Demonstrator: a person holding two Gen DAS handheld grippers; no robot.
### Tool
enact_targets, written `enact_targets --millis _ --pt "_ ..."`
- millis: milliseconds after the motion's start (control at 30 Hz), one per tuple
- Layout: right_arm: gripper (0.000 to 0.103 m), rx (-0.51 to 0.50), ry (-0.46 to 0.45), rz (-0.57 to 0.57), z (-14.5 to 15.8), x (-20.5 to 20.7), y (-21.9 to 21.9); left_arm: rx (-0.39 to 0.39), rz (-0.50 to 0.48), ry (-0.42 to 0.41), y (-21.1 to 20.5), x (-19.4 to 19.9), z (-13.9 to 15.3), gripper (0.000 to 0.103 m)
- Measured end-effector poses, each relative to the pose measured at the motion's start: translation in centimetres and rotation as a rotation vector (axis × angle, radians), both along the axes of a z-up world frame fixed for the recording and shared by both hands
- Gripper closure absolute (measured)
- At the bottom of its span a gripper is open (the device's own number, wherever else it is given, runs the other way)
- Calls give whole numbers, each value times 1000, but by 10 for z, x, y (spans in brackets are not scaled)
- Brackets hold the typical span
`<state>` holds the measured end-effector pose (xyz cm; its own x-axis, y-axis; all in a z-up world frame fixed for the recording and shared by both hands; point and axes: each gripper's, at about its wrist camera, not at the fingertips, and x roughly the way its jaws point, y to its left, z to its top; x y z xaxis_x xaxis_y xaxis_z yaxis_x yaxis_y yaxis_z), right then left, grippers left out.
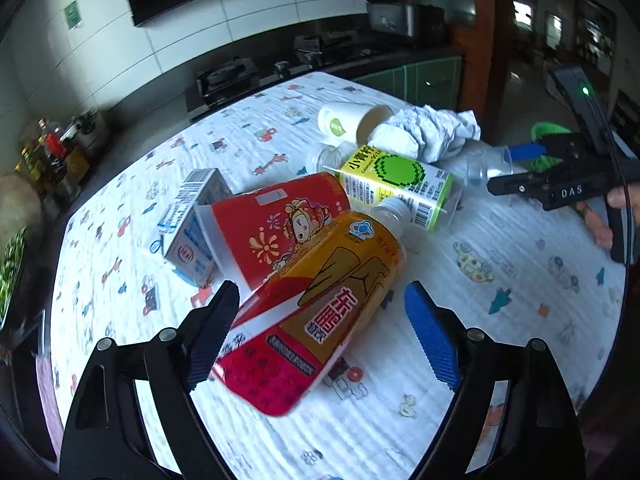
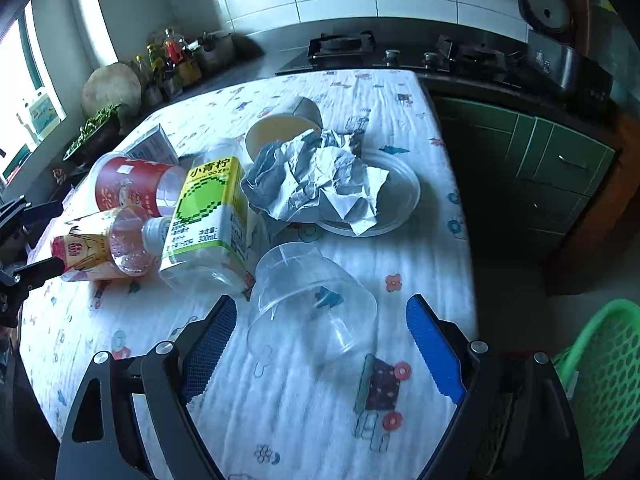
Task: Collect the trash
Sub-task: 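Move both grippers back over the table toward the orange drink bottle and clear cup, then grasp the clear plastic cup with the right gripper while the left gripper grasps the orange drink bottle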
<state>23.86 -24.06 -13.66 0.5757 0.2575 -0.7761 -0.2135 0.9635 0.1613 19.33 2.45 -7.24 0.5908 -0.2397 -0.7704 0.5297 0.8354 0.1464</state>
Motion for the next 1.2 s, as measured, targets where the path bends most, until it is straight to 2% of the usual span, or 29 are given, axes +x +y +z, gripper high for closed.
enact_targets --millis 200,333,533,667,967,1200 --pt "20 -7 15 15 -7 7 4 45 -49 16 -6 14 -10 19" --pt "26 -8 25 14 -11 9 4 71 -85 30 -10 18 -16 19" --pt "40 0 37 13 -14 11 5 104 -103 44 -16 22 -26 19" --pt "41 -2 31 4 -13 9 5 135 -103 47 -18 23 -32 19" --pt "41 13 11 -29 -2 -3 1 138 -106 46 -20 24 -33 23" --pt "41 30 -7 -51 8 -19 -5 126 -116 90 -22 25 -31 22"
